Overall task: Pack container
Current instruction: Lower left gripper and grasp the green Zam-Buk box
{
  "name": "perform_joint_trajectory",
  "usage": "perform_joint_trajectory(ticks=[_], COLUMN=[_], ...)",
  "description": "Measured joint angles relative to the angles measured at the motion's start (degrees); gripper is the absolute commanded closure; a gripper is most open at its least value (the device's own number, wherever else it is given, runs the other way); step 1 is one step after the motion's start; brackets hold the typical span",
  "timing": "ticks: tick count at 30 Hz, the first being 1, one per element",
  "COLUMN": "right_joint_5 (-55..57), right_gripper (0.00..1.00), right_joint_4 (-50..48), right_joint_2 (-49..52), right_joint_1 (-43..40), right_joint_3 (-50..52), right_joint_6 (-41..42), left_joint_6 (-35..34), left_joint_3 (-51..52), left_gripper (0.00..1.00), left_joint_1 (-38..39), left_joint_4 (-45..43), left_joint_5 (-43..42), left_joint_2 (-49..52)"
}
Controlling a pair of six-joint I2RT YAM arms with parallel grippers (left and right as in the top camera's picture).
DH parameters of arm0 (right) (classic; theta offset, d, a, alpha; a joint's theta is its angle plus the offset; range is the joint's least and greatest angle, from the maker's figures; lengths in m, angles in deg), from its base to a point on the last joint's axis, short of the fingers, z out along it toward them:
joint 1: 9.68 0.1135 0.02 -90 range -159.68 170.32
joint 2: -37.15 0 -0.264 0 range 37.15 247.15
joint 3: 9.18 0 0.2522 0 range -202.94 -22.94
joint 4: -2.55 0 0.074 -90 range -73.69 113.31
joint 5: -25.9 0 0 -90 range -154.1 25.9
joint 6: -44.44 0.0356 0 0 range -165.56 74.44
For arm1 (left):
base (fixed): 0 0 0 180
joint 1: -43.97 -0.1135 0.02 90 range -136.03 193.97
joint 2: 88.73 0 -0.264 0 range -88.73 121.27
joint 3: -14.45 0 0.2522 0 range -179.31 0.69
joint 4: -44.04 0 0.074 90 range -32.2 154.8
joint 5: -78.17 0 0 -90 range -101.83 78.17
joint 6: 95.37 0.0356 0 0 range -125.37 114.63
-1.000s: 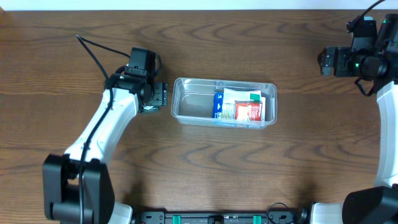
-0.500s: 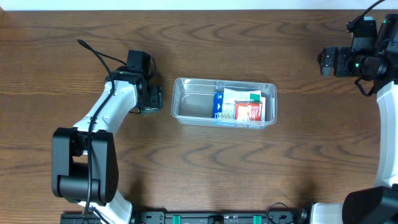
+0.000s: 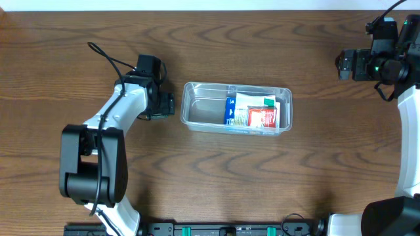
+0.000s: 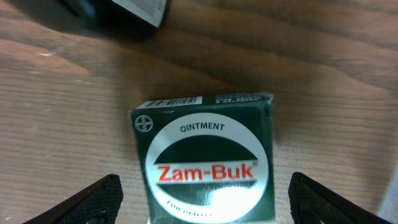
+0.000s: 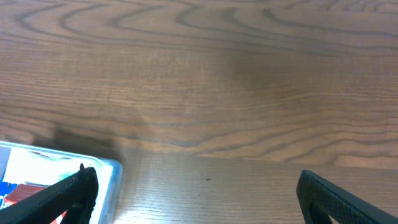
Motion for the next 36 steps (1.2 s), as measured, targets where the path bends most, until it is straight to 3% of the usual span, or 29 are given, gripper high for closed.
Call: perform_joint_trajectory(ticks=[11, 24, 36], right_joint_5=[0.0, 0.0, 0.0], right_gripper=[0.01, 0.01, 0.01], right_joint_4=[0.0, 0.0, 0.0], right_joint_2=[0.0, 0.0, 0.0], right_joint_1=[0.0, 0.0, 0.0], right_joint_3=[0.0, 0.0, 0.0], right_joint_6=[0.0, 0.0, 0.0], left_joint_6=[0.0, 0.8, 0.9], left_joint_3=[0.0, 0.0, -0.4], left_gripper=[0.15, 0.46, 0.47], left_joint_1=[0.0, 0.0, 0.0], left_joint_4=[-1.2, -1.2, 6.4], left_joint_5=[-0.4, -0.4, -0.6], left_joint_2=[1.4, 2.5, 0.4])
